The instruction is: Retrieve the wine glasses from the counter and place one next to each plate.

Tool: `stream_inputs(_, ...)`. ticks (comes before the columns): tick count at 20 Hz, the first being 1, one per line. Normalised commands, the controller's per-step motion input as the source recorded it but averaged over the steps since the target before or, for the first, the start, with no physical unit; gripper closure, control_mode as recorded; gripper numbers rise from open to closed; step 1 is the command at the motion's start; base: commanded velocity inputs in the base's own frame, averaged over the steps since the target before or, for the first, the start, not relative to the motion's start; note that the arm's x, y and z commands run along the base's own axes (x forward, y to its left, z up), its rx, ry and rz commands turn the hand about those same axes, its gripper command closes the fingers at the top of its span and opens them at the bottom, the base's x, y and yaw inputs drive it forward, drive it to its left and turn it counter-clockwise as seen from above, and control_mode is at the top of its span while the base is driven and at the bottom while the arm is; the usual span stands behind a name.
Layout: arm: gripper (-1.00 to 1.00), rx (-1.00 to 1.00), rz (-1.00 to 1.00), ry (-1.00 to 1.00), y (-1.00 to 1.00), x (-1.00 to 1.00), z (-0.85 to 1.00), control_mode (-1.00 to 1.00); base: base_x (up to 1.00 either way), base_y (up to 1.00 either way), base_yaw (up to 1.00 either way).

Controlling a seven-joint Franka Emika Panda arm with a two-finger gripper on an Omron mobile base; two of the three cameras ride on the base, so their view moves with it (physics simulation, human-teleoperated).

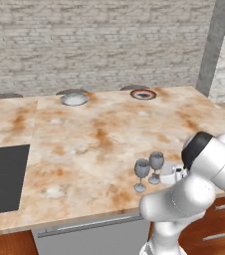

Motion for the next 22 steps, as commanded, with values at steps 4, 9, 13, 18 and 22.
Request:
stream_inputs(4, -1.0, 0.0, -0.04, 0.06, 0.0, 0.03, -0.17, -1.0, 0.0, 0.0, 0.0)
stream_inputs(9, -1.0, 0.0, -0.02, 0.02, 0.0, -0.07, -0.25, -1.0, 0.0, 0.0, 0.0)
stream_inputs(13, -1.0, 0.0, 0.02, 0.0, 0.0, -0.36, -0.41, -1.0, 0.0, 0.0, 0.0)
stream_inputs(18, -1.0, -0.01, 0.03, 0.0, 0.0, -0.05, -0.25, -1.0, 0.0, 0.0, 0.0)
stream_inputs(22, -1.0, 0.0, 0.0, 0.0, 0.0, 0.13, -0.01, -1.0, 0.0, 0.0, 0.0)
